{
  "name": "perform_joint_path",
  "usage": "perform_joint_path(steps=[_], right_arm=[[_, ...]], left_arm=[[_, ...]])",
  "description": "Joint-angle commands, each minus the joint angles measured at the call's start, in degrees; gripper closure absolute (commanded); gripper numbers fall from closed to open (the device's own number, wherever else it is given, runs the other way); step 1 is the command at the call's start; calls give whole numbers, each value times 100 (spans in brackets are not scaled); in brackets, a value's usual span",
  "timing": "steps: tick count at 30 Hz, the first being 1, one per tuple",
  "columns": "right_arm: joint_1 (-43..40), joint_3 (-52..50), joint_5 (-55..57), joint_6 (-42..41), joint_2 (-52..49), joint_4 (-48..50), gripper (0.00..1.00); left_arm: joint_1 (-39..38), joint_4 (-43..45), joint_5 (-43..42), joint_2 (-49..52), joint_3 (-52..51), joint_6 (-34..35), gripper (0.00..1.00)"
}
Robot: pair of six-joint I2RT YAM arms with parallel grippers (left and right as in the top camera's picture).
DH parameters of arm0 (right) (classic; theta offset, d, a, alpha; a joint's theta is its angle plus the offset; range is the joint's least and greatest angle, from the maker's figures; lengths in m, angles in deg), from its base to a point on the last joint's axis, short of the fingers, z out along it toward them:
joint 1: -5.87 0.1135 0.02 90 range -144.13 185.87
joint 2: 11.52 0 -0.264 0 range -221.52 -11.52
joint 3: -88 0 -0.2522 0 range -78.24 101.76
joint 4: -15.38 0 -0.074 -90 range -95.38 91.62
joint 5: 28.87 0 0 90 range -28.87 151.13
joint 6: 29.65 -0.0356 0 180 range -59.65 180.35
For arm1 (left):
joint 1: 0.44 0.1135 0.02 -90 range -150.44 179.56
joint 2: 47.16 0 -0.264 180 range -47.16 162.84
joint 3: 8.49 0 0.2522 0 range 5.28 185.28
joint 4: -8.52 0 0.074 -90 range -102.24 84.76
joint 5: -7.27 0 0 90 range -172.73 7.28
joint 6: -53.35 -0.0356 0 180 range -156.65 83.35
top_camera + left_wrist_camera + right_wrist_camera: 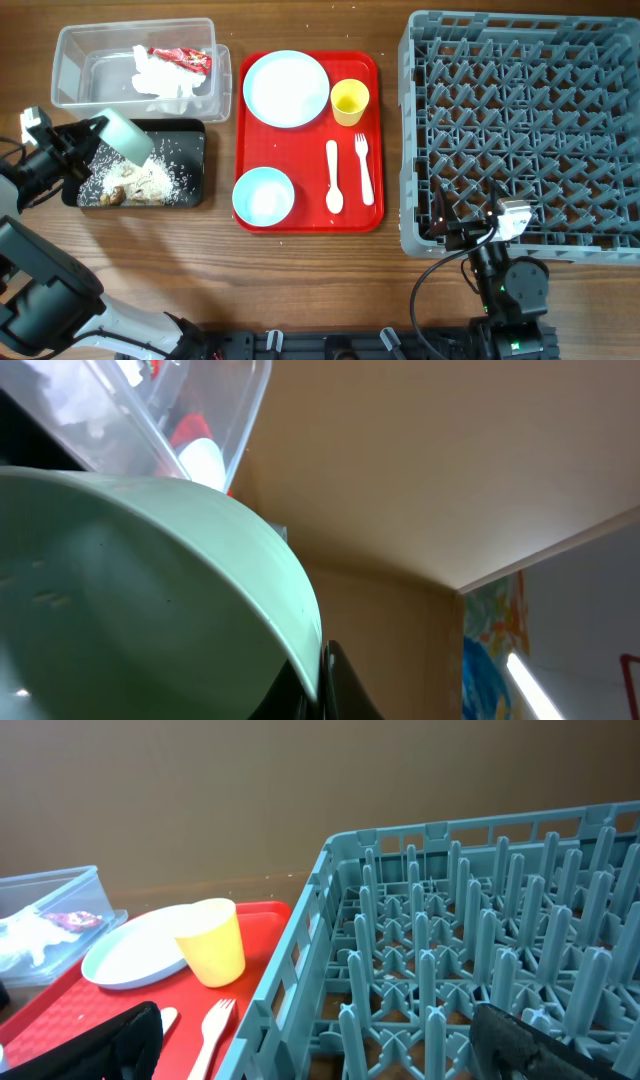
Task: Sort waste into correct bins and load items into the dishwasher rack
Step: 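Tip the green bowl over the black tray to dump the scraps, then return the emptied green bowl to the red tray and release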
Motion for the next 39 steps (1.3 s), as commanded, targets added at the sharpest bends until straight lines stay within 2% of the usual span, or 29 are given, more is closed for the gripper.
perform_joint_path(steps=[1,5,9,11,13,16,19,22,26,33,39], right_arm=[[-24,-7,-96,59,20,13,0],[-24,-7,-96,59,20,13,0],[-24,-7,-96,61,20,13,0],[-24,-7,-96,59,20,13,0],[-24,-7,-96,59,20,13,0],[-24,-7,-96,59,20,13,0],[-24,-7,-96,59,20,13,1],[-24,-7,-96,61,20,13,0],[-24,-7,-96,61,20,13,0],[-24,-7,-96,61,20,13,0],[-24,-7,-96,59,20,13,0]], left_arm=[[-22,-601,74,-111,-7,13,96],[-299,-505,505,-470,15,-162,96],[-1169,-284,1947,-1425,192,256,96],[-2031,44,2990,-1967,286,529,96],[-3563,306,4745,-2411,286,542,96],[-5438,330,7079,-2249,282,538,96],[-6776,354,8658,-1615,280,531,96],[-7237,584,8985,-931,280,474,96],[-7283,905,9031,-417,280,470,96],[-7423,1062,9025,-20,278,122,96],[-7785,1272,9027,11,269,-566,94]])
